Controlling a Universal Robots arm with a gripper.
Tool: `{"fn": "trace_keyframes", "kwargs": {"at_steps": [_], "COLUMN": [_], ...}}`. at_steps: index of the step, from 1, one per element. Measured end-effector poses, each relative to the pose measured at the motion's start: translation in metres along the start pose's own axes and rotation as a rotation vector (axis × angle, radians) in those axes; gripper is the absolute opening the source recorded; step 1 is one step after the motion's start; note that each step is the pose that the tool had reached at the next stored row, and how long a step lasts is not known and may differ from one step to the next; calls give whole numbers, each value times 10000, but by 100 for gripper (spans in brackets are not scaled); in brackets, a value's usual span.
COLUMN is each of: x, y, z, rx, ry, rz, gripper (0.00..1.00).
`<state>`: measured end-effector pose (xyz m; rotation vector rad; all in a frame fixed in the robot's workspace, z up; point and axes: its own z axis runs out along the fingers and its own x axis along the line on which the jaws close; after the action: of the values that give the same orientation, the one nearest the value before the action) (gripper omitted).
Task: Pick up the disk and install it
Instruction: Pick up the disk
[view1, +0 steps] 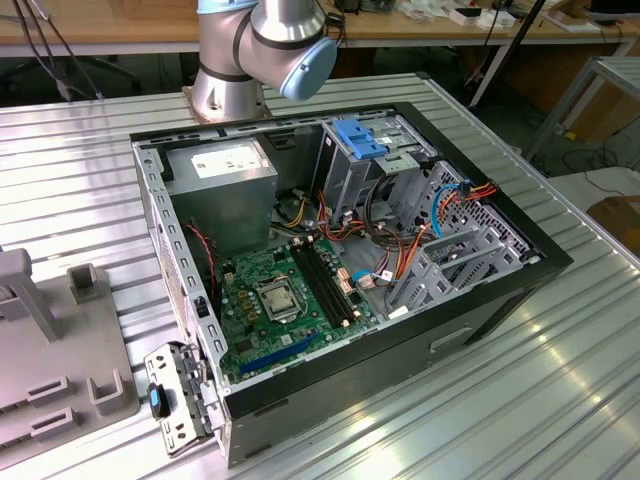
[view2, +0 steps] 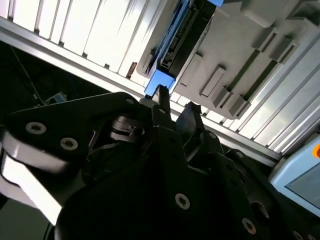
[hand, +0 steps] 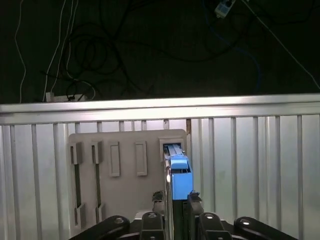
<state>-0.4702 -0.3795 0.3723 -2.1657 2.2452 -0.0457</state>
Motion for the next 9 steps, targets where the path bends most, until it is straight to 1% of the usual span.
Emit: {"fn": "trace_keyframes", "kwargs": {"at_steps": [1, 4, 5, 7, 9], "x": [0, -1, -1, -1, -1], "y": [1, 3, 4, 5, 7], "z": [19, 78, 99, 142, 182], "rx": [1, 0, 1, 0, 0], "ry": [-1, 0, 0, 0, -1], "rz": [1, 0, 1, 1, 0], "gripper": [36, 54, 54, 66, 66]}}
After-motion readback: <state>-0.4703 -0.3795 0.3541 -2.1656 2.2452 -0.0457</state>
